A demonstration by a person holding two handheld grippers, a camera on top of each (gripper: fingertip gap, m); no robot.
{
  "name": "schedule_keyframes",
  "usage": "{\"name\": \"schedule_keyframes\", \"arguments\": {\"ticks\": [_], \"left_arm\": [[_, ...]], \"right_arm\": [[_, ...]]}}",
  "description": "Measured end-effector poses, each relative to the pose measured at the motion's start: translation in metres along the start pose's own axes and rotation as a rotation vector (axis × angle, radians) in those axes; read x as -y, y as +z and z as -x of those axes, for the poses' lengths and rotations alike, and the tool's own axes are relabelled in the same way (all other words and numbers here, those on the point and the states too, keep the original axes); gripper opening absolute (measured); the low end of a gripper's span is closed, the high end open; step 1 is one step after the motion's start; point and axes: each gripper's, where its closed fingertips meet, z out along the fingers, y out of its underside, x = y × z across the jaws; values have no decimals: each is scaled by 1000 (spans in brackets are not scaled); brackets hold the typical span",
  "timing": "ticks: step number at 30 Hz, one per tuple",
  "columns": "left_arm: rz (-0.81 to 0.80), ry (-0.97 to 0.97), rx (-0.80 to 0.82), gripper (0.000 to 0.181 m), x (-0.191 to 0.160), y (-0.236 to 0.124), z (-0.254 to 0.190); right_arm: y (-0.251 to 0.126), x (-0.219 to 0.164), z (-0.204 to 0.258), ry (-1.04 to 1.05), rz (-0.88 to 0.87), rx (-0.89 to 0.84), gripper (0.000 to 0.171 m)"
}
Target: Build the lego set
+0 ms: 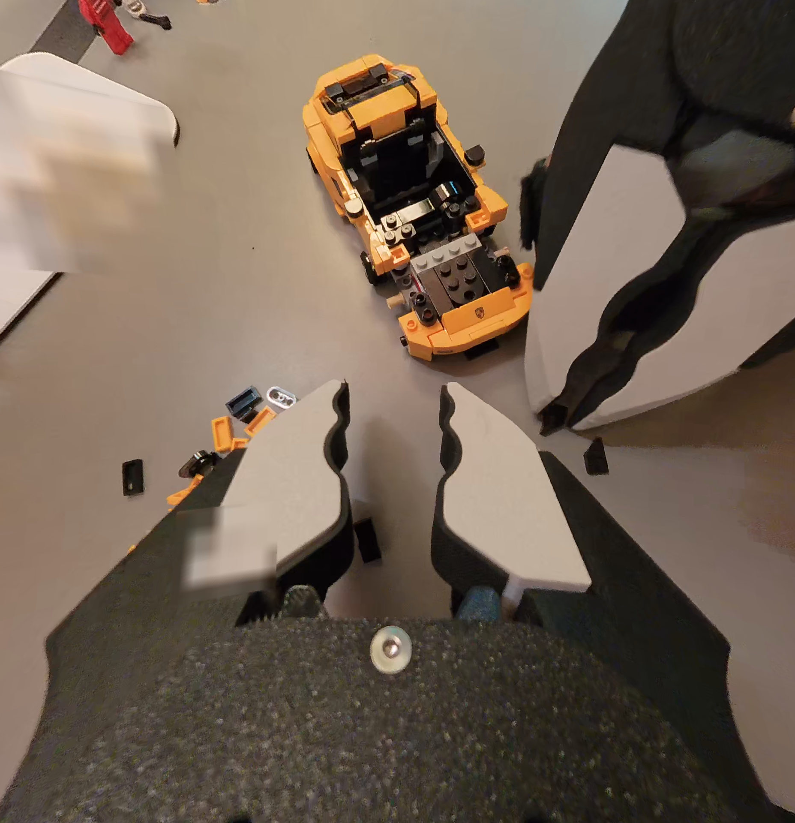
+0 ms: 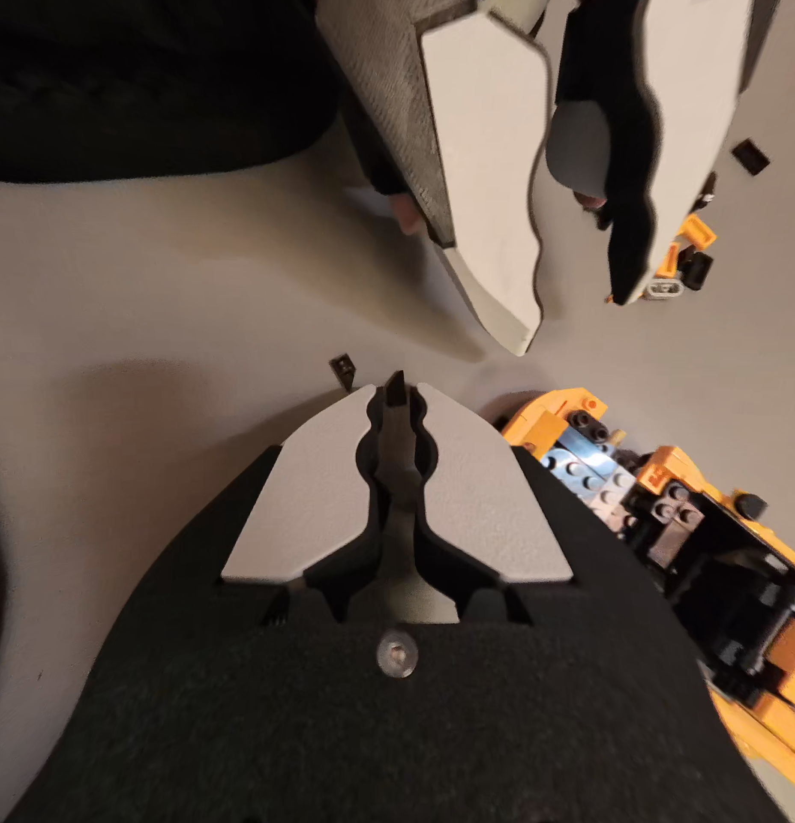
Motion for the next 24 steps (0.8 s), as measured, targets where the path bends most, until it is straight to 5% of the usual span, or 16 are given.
{"name": "schedule_keyframes", "arguments": {"ticks": [7, 13, 24], "left_arm": [[-5, 1, -13, 38, 1, 0, -3], [-22, -2, -36, 40, 4, 2, -7], [-5, 90, 1, 73, 15, 24, -25]], "right_arm": [[-3, -6, 2, -7, 37, -7, 7], [-43, -16, -14, 106, -172, -108, 7], [-98, -39, -44, 303, -403, -275, 7]]}}
